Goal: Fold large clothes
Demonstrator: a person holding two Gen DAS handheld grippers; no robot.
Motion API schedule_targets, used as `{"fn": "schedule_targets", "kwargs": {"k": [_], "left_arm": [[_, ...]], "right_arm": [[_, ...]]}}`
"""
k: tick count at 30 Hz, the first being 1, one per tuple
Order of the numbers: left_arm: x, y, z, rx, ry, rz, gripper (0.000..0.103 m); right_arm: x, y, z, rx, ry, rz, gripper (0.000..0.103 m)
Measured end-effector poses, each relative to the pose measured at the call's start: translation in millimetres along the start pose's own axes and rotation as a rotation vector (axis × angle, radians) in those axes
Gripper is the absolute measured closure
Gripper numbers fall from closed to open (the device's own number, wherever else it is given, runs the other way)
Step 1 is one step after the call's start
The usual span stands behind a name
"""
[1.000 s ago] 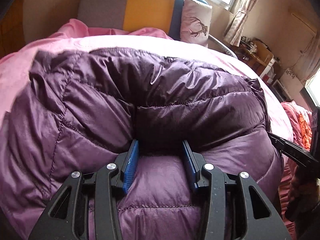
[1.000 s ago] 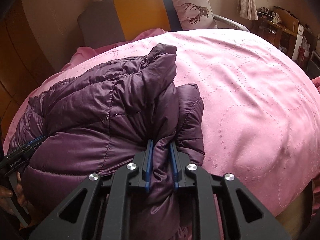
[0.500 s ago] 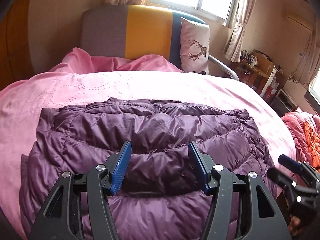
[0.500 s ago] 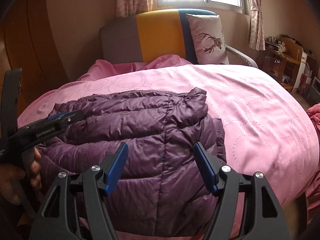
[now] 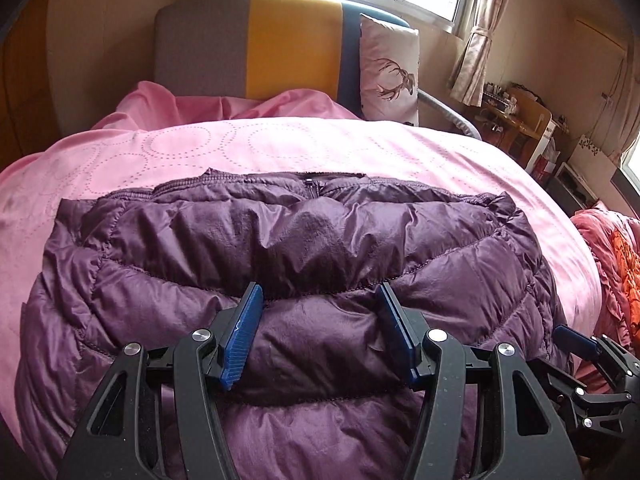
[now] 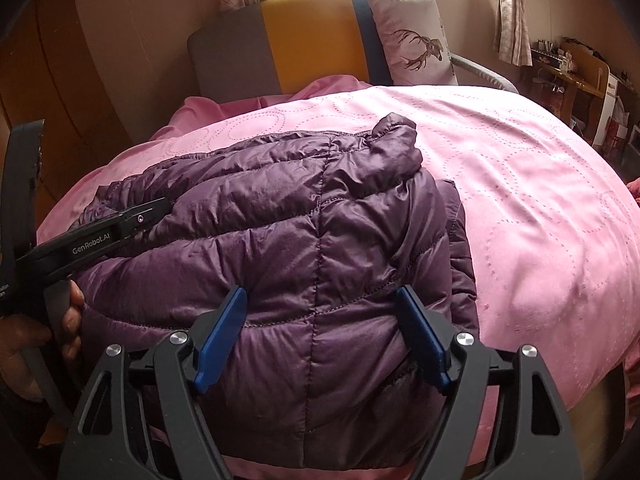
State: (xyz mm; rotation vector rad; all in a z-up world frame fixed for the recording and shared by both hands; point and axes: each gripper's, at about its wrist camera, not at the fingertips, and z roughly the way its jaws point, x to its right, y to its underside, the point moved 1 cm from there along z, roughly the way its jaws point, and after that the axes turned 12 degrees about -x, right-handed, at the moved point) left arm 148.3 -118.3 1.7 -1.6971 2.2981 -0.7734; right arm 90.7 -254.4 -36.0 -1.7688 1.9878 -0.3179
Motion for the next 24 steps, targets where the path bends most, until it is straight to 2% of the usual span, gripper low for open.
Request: {"fn": "schedule_targets", "kwargs": {"k": [9, 11, 13, 16, 18, 21, 24], "left_arm": [[-7, 7, 27, -0.025, -0.001, 0.002, 0.045], [-9, 10, 32, -0.023, 0.008, 0.0, 0.045], [-11, 12, 35, -0.017, 0.02, -0.001, 0.045], [-16, 14, 38, -0.022, 0.046, -0.015, 0.045], [-16, 15, 38, -0.021, 0.054, -0.019, 0.045], [-20, 15, 34, -0.018, 0.097, -0.03, 0.045], [-31, 18, 19, -0.02, 0.183, -0.07, 0.045]], "right_arm": [[4, -3, -6, -0.003, -0.01, 0.017, 0.024], [15, -4, -16, 0.014, -0.019, 0.056, 0.023], [38, 1, -25, 0.028, -0.041, 0.154, 0.017], [75, 13, -24, -0.002, -0.097, 0.304, 0.014], [90, 22, -15, -0.041, -0.174, 0.372, 0.014], [92, 30, -1, -0.095, -0.295, 0.407, 0.014], [87, 32, 8, -0.129, -0.361, 0.41, 0.014]]}}
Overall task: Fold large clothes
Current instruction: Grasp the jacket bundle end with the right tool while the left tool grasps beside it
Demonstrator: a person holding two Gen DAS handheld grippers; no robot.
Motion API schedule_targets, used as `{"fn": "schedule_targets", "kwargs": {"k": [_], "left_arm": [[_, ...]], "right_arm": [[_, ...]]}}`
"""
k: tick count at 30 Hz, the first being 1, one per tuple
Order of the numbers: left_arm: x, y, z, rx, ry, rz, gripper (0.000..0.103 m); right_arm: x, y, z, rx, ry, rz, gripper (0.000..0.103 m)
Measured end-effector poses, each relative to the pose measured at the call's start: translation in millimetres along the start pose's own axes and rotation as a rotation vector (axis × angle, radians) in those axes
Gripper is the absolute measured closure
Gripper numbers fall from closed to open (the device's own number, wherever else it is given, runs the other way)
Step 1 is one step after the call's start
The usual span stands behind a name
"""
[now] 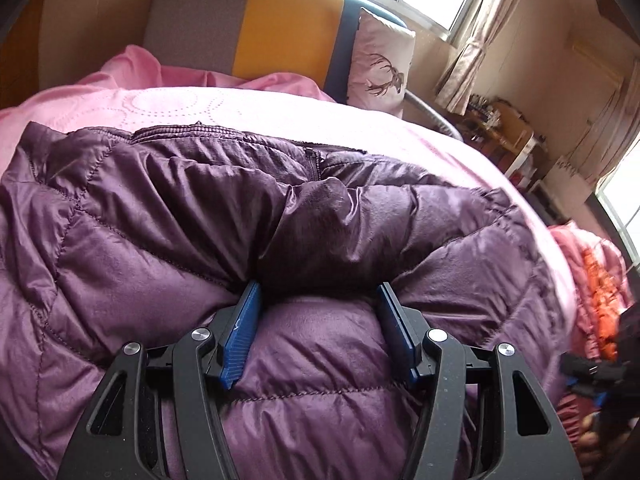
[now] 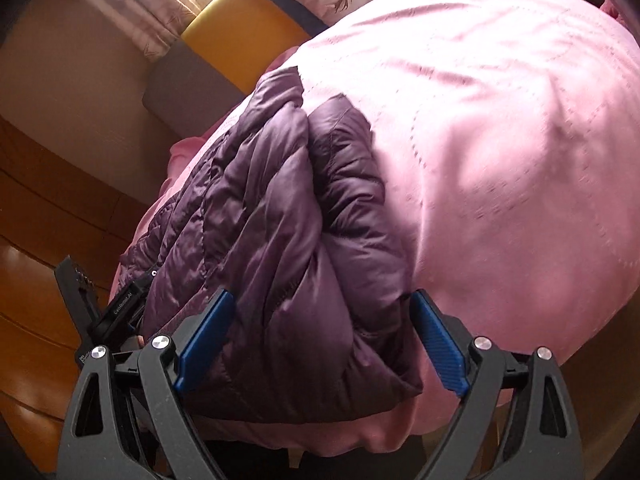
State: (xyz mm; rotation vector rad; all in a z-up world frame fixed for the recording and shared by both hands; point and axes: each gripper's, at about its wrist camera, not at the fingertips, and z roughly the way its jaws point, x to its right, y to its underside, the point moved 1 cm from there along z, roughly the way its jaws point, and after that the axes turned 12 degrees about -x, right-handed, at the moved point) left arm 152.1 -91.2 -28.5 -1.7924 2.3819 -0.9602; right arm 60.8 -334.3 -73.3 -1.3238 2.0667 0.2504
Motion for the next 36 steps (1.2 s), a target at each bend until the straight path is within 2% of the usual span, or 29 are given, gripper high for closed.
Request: {"fn": "schedule_targets", "kwargs": {"k": [3, 5, 7, 12, 13, 18, 23, 27, 30, 32, 36], "left_arm": [[-2, 8, -20, 0.023, -0.014, -0.006, 0.045], [-2, 17, -28, 0.029, -0.062, 0.023, 0.045], [-1, 23, -28, 0.026, -0.075, 0.043, 0.045], [5, 29, -15, 0.024, -0.112, 0.076, 0.045], [5, 30, -12, 0.023, -0.115, 0.079, 0.045], [-1, 31, -7, 0.018, -0.091, 0.064, 0.045], [-8, 32, -9, 0.023, -0.044, 0.038, 0.046], [-21, 31, -21, 0.018, 0.036, -0.005, 0.05], [-38, 34, -44, 0.009, 0.106, -0.055, 0.051], [-55, 40, -70, 0.031, 0.147, -0.084, 0.051], [-99, 53, -125, 0.129, 0.121, -0.165, 0.051]], "right_arm": [[0, 2, 7, -0.025, -0.048, 0.01, 0.013], [2, 2, 9, -0.033, -0.077, 0.021, 0.013], [0, 3, 11, -0.044, -0.094, 0.014, 0.019], [-21, 5, 5, -0.067, -0.117, -0.058, 0.044], [-31, 5, 1, -0.07, -0.119, -0.088, 0.047], [-97, 7, -20, -0.036, -0.149, -0.252, 0.072], [-177, 15, -18, -0.031, -0.158, -0.45, 0.078], [-226, 23, -2, -0.047, -0.141, -0.566, 0.079], [-248, 29, 8, -0.062, -0.124, -0.621, 0.08], [-264, 33, 20, -0.077, -0.107, -0.651, 0.08], [-289, 51, 43, -0.103, -0.058, -0.733, 0.08]]}}
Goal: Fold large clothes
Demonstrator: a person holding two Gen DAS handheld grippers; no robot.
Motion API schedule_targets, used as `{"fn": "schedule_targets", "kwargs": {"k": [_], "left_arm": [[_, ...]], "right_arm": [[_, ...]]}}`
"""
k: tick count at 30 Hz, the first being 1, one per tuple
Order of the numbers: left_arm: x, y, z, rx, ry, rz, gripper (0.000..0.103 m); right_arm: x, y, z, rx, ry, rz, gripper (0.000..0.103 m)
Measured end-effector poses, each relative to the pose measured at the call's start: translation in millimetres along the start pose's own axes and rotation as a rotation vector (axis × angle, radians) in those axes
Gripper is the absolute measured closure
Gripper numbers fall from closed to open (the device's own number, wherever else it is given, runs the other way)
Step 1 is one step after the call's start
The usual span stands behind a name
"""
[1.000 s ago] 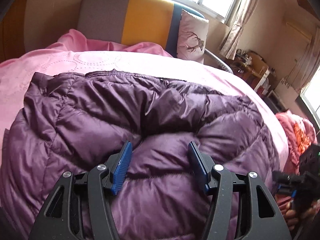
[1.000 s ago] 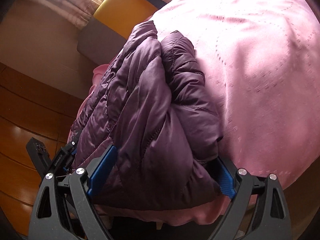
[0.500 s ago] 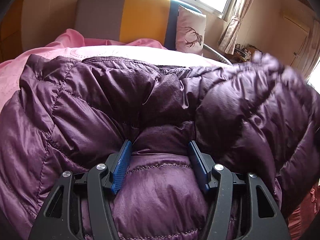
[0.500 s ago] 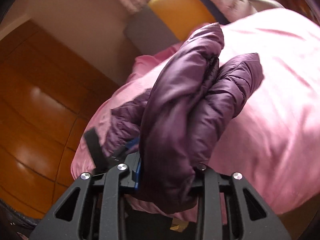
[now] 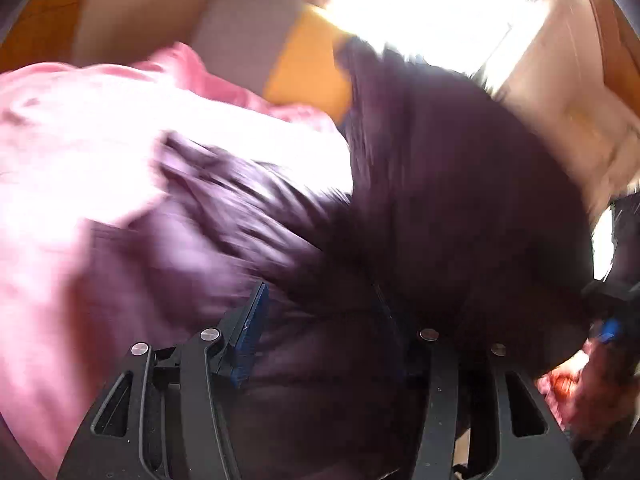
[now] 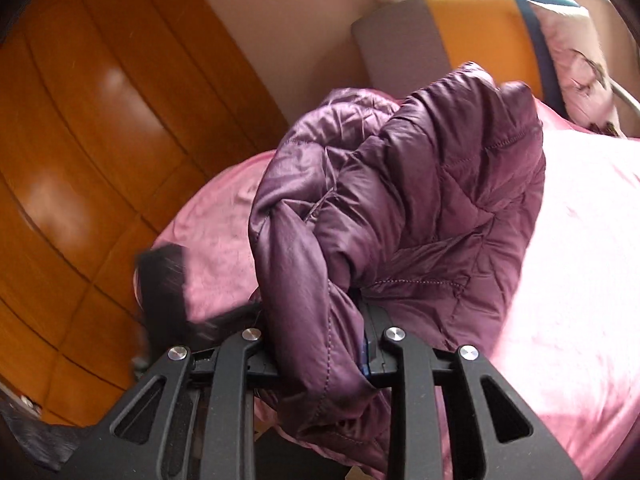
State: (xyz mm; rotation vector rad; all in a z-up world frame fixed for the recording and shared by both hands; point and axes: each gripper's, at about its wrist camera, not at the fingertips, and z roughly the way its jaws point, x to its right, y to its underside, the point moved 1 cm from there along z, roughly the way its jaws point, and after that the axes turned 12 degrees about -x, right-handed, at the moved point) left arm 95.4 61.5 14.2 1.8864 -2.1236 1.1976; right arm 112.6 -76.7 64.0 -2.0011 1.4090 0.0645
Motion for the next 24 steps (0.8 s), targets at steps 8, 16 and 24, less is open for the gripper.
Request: {"fn": "schedule_targets", "kwargs": {"k": [8, 16, 24], "left_arm": [[-43, -19, -94, 0.152, 0.199, -0.082, 0.045], [-17, -50, -51, -0.027, 0.139, 0.012, 0.036], [-16, -54, -15, -0.176, 0.127, -0.021, 0.085]], "right_arm": [[-61, 8, 66, -0.103, 0.143, -0.201, 0.079], [-89, 33, 85, -0.099, 0.261, -0.384, 0.079], [-49, 46, 16, -0.071, -0.043, -0.369, 0.043]]}}
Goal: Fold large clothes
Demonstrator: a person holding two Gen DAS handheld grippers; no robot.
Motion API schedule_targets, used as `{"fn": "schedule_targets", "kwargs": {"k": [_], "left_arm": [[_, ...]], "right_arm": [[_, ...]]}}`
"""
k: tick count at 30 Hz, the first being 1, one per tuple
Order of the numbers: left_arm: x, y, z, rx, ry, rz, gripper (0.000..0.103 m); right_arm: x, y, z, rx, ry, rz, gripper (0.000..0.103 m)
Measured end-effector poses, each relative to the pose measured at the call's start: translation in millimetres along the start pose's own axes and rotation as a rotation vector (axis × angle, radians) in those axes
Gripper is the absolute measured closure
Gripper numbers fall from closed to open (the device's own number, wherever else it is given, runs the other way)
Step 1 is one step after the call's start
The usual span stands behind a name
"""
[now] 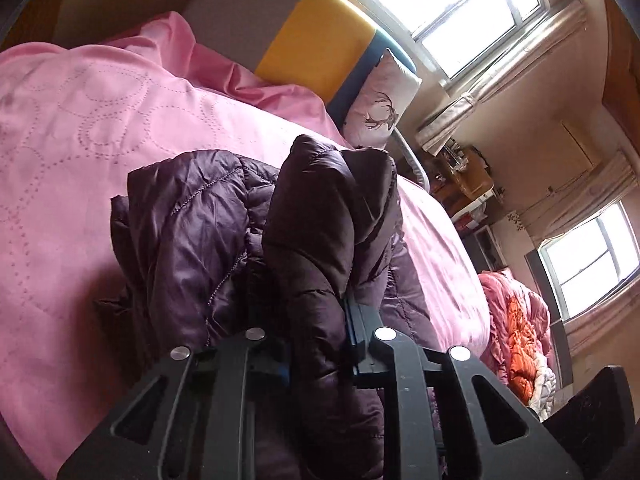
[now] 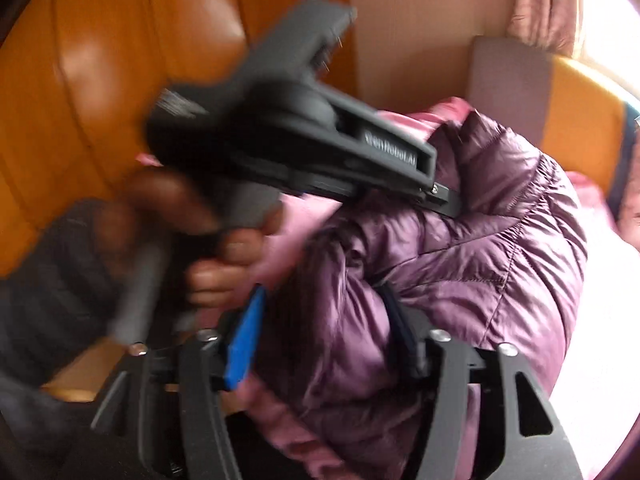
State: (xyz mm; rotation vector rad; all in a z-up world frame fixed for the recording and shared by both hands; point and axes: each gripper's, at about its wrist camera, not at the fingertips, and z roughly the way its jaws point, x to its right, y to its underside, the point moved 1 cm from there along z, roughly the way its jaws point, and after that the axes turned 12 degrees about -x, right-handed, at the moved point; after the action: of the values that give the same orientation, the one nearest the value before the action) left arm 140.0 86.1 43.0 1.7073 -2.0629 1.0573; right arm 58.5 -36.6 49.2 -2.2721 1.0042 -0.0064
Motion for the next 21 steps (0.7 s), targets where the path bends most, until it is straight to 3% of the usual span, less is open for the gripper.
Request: {"fn": "schedule_targets", "kwargs": {"k": [3, 6, 12, 15, 18, 21], "left_arm": [[3, -3, -8, -0.004, -0.005, 0.008, 0.087], [3, -4, -12, -0.005, -0.017, 0.009, 0.088], [-5, 7, -19, -0.005, -0.06, -0.026, 0.089], [-18, 21, -26, -0.014, -0.102, -0.068, 0.089], [-39, 38, -31, -0.023, -0.166, -0.135, 0.089], [-59, 60, -24, -0.014, -0.316, -0.164, 0.084]], "right_arm": [[33, 18, -45, 0.064, -0.103, 0.084, 0.043], [70, 36, -68, 0.083, -0.039, 0.162, 0.044], [99, 59, -52, 0.005, 0.054, 0.159, 0.048], [99, 47, -30, -0.011, 0.066, 0.125, 0.047], [92, 51, -10, -0.051, 0.094, 0.077, 0.047], [88, 56, 12, -0.087, 0.114, 0.022, 0.049]]}}
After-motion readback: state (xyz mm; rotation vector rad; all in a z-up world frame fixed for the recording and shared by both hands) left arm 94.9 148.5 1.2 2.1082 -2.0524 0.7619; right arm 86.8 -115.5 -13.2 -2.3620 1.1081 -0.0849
